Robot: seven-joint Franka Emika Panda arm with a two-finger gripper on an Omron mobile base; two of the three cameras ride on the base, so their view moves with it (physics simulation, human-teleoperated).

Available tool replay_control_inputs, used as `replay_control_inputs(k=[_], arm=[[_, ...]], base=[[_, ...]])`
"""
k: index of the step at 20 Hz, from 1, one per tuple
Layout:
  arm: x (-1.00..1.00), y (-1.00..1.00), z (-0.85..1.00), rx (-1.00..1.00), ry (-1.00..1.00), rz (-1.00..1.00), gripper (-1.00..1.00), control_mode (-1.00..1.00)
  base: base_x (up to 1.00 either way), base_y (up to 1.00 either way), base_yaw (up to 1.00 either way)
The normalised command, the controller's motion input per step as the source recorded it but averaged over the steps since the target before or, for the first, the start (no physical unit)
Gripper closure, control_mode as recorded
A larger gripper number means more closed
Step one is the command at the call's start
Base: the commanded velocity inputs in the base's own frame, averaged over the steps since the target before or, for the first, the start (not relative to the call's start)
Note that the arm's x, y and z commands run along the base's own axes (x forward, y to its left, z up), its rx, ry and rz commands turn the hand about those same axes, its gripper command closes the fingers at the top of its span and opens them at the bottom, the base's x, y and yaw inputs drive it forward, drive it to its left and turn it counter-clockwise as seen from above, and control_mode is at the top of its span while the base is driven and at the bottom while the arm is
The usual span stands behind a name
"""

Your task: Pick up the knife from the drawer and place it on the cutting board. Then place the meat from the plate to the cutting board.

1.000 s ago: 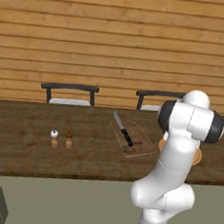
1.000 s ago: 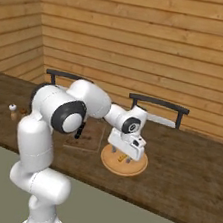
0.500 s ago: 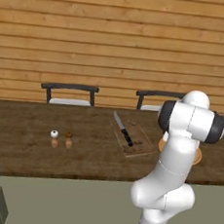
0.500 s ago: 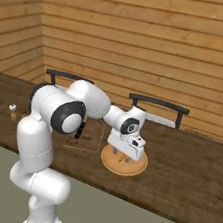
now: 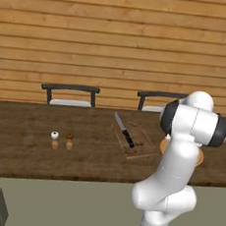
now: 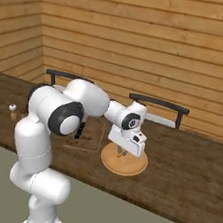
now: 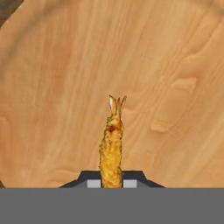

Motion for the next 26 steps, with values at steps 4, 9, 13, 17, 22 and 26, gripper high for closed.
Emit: replay_control_inputs(k=[4, 9, 13, 17, 22, 26], arm=[[-0.01, 0.11, 0.78, -0.08, 0.00, 0.06, 1.00, -1.00], [0.22, 0.87, 0.91, -0.13, -0.02, 0.24, 1.00, -1.00], [0.56, 1.00, 0.37, 0.00, 0.00, 0.47, 1.00, -1.00], [0.22, 0.62, -0.22, 0.02, 0.04, 0.39, 1.00, -1.00], [0.36, 0.07, -0.56, 0.00, 0.00, 0.04, 1.00, -1.00], [0.48, 0.56, -0.51, 0.07, -0.16, 0.00, 1.00, -1.00]], base=[[0.00, 0.00, 0.00], [0.00, 0.00, 0.00], [0.00, 0.00, 0.00], [0.00, 0.00, 0.00], [0.00, 0.00, 0.00], [0.00, 0.00, 0.00]])
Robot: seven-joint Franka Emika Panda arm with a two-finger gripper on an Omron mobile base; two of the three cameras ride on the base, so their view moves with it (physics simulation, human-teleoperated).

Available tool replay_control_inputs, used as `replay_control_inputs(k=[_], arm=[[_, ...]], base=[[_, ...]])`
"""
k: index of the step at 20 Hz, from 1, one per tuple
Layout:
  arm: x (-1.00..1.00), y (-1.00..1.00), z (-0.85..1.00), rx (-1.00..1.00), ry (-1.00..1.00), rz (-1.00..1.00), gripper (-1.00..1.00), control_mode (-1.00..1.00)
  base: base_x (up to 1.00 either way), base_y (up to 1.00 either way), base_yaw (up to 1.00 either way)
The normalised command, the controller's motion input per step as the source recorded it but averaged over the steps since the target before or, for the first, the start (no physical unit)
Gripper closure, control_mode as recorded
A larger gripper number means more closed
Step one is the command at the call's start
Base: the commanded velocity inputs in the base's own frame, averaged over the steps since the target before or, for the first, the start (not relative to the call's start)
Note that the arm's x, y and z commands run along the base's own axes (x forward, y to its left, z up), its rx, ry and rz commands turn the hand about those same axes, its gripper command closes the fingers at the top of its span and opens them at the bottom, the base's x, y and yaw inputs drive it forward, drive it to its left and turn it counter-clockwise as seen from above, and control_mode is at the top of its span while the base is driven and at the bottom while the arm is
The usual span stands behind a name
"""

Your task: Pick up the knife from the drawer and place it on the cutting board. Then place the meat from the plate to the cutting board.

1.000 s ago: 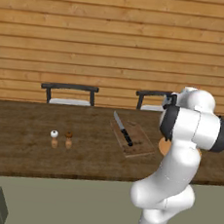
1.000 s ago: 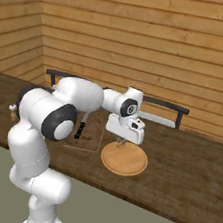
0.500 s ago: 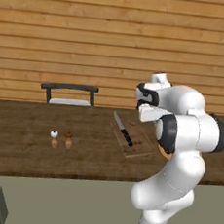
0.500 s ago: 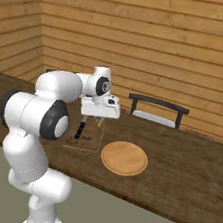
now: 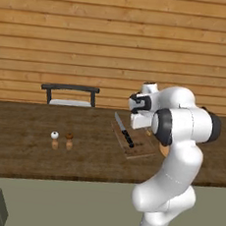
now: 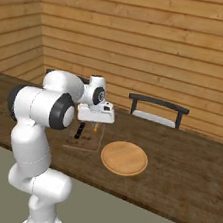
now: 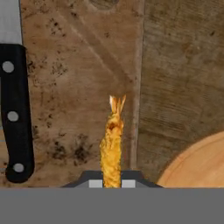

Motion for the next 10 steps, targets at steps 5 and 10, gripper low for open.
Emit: replay_control_inputs(k=[5, 10], arm=[[0.21, 0.40, -0.39, 0.12, -0.07, 0.00, 1.00, -1.00], [0.06, 0.07, -0.20, 0.01, 0.00, 0.00, 1.00, -1.00]], base=[[0.00, 0.00, 0.00], [0.00, 0.00, 0.00]])
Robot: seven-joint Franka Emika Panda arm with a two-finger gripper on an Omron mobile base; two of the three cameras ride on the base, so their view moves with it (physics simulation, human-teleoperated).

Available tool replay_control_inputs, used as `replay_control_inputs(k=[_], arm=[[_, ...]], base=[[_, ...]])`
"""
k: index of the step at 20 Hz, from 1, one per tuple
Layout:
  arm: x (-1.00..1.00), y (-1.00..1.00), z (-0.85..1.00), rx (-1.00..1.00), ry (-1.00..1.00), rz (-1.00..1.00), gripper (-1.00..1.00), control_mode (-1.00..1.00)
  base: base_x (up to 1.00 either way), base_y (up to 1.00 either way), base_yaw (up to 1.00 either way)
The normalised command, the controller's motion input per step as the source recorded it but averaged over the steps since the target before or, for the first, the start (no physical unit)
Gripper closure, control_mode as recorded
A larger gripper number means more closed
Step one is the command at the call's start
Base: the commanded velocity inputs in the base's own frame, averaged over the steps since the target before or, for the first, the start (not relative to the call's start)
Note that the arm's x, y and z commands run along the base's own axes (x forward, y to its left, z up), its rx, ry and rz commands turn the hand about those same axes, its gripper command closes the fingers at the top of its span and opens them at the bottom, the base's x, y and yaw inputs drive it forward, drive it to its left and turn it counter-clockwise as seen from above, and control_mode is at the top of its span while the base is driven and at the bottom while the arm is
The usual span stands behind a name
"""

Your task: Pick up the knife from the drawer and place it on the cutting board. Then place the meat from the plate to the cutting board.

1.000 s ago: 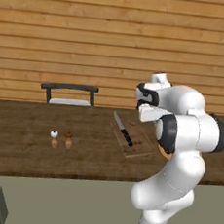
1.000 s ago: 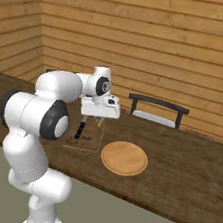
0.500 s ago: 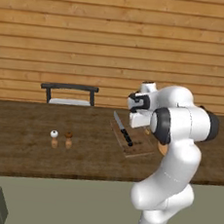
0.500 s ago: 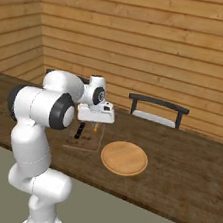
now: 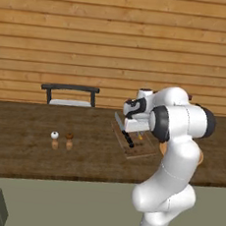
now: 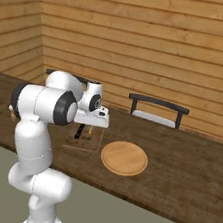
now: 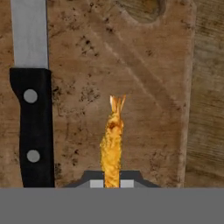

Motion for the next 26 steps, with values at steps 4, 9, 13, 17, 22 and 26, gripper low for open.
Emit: replay_control_inputs(k=[4, 9, 13, 17, 22, 26], arm=[[0.06, 0.00, 0.01, 0.00, 0.00, 0.00, -1.00, -1.00], [0.01, 0.00, 0.04, 0.00, 0.00, 0.02, -1.00, -1.00], [-0.42, 0.00, 0.56, 0.01, -0.13, 0.03, -1.00, -1.00], [-0.99, 0.02, 0.96, -0.01, -0.41, 0.00, -1.00, -1.00], [-1.00, 0.00, 1.00, 0.00, -0.59, 0.00, -1.00, -1.00], [-0.96, 0.08, 1.00, -0.04, -0.54, 0.02, -1.00, -1.00]], base=[[0.00, 0.00, 0.00], [0.00, 0.00, 0.00], [0.00, 0.00, 0.00], [0.00, 0.00, 0.00], [0.00, 0.00, 0.00], [0.00, 0.00, 0.00]])
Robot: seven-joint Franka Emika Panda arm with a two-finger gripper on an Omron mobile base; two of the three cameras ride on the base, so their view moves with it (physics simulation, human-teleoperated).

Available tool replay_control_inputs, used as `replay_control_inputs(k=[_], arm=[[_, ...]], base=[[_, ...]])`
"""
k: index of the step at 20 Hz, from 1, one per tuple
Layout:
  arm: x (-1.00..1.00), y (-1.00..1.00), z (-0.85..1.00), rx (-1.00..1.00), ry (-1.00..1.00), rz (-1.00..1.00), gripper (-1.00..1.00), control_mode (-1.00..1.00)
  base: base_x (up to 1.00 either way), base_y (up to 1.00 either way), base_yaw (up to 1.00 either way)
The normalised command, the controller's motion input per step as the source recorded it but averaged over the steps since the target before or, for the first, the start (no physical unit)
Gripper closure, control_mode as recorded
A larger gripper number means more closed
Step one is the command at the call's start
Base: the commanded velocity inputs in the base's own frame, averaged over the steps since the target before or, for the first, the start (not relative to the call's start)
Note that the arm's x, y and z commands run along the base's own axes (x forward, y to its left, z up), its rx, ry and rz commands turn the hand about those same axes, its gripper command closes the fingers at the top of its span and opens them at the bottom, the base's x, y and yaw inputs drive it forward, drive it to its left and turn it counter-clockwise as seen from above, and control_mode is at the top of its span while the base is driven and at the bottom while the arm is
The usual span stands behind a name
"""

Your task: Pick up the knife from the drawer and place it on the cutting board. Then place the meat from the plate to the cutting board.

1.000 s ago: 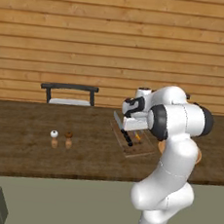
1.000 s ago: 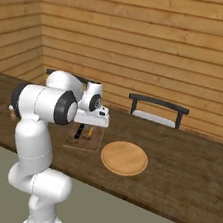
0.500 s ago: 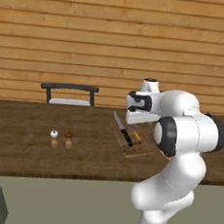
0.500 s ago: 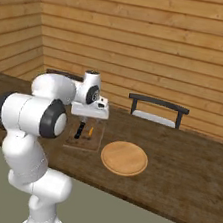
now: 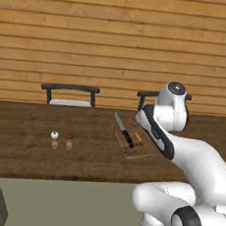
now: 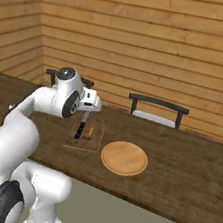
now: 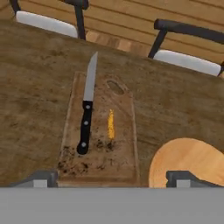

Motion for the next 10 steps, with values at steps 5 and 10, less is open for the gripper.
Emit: replay_control_inputs(k=[5, 10], arm=[[-0.54, 0.54, 0.95, -0.23, -0.22, 0.02, -1.00, -1.00], [0.04, 0.98, 0.55, -0.48, 0.21, 0.00, -1.00, -1.00]], base=[[0.00, 0.00, 0.00], [0.00, 0.00, 0.00]])
